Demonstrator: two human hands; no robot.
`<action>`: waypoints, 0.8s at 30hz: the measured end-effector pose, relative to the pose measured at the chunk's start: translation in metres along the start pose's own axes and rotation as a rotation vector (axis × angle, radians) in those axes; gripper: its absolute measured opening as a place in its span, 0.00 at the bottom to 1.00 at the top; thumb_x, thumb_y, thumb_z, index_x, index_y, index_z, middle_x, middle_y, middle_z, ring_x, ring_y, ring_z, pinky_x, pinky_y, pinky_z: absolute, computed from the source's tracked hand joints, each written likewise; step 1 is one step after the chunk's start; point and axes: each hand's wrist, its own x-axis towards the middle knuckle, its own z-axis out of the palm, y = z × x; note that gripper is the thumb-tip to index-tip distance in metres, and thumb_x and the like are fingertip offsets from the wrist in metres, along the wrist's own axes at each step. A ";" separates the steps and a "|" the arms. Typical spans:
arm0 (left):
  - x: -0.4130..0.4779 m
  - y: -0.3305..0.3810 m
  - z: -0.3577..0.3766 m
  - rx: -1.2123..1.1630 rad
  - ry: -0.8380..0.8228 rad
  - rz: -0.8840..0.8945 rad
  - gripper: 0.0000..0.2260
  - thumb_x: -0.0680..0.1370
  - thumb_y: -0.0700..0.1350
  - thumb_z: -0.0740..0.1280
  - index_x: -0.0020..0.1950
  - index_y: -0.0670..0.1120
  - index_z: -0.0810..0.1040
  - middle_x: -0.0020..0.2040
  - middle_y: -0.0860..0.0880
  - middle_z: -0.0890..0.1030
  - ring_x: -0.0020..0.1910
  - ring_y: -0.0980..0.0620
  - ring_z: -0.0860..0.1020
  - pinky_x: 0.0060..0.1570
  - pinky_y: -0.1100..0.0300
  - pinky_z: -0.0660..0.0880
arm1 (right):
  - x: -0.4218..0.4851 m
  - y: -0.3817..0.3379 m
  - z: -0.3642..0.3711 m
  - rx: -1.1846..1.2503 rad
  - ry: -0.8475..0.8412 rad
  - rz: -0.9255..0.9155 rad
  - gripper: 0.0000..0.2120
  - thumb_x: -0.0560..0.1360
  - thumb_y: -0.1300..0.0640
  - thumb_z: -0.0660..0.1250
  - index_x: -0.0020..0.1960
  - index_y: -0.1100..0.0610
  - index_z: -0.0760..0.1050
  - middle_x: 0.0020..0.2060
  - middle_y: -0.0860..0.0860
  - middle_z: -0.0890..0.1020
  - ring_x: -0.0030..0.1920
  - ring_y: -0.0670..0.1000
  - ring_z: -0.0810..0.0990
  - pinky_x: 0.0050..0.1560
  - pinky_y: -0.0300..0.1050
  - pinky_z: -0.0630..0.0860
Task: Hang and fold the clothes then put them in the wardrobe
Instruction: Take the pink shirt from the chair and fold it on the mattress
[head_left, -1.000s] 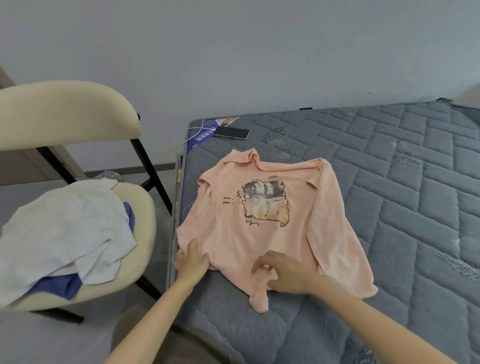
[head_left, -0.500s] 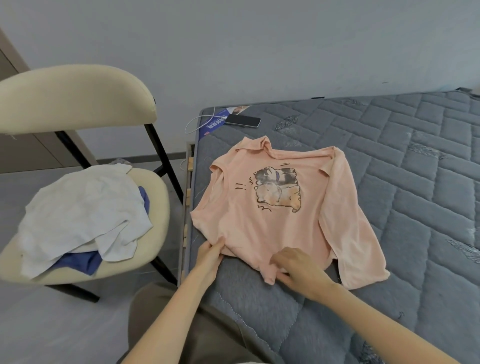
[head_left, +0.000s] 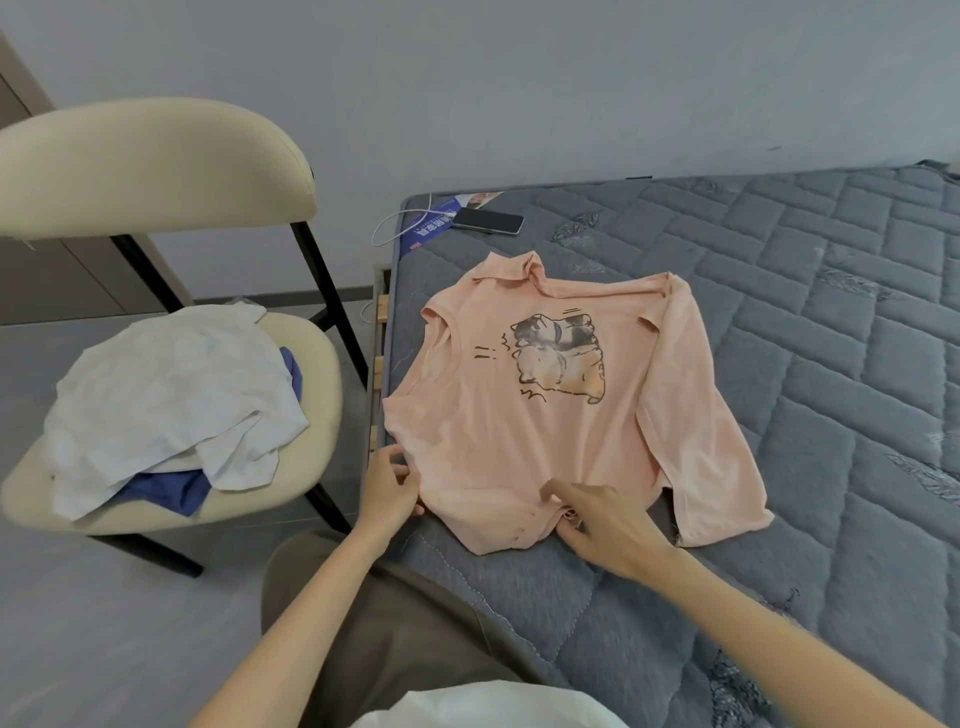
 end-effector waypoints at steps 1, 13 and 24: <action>-0.002 -0.003 -0.002 0.129 -0.030 0.099 0.18 0.79 0.36 0.60 0.68 0.45 0.66 0.57 0.43 0.71 0.41 0.51 0.75 0.36 0.64 0.75 | 0.001 0.000 0.001 -0.012 -0.026 -0.008 0.11 0.75 0.57 0.59 0.57 0.52 0.72 0.40 0.48 0.79 0.41 0.48 0.76 0.43 0.42 0.71; -0.019 -0.023 0.009 1.147 -0.405 0.730 0.36 0.74 0.41 0.64 0.75 0.59 0.50 0.75 0.52 0.53 0.76 0.53 0.49 0.72 0.44 0.42 | 0.004 -0.013 -0.007 0.697 0.125 0.322 0.10 0.68 0.66 0.66 0.36 0.53 0.69 0.30 0.42 0.74 0.33 0.41 0.69 0.39 0.36 0.67; -0.013 -0.012 -0.015 1.135 -0.607 0.638 0.23 0.84 0.43 0.52 0.75 0.63 0.53 0.77 0.54 0.58 0.75 0.53 0.57 0.72 0.50 0.56 | -0.008 0.005 -0.005 0.030 -0.272 0.009 0.14 0.64 0.70 0.58 0.38 0.51 0.65 0.36 0.44 0.68 0.41 0.48 0.67 0.38 0.38 0.62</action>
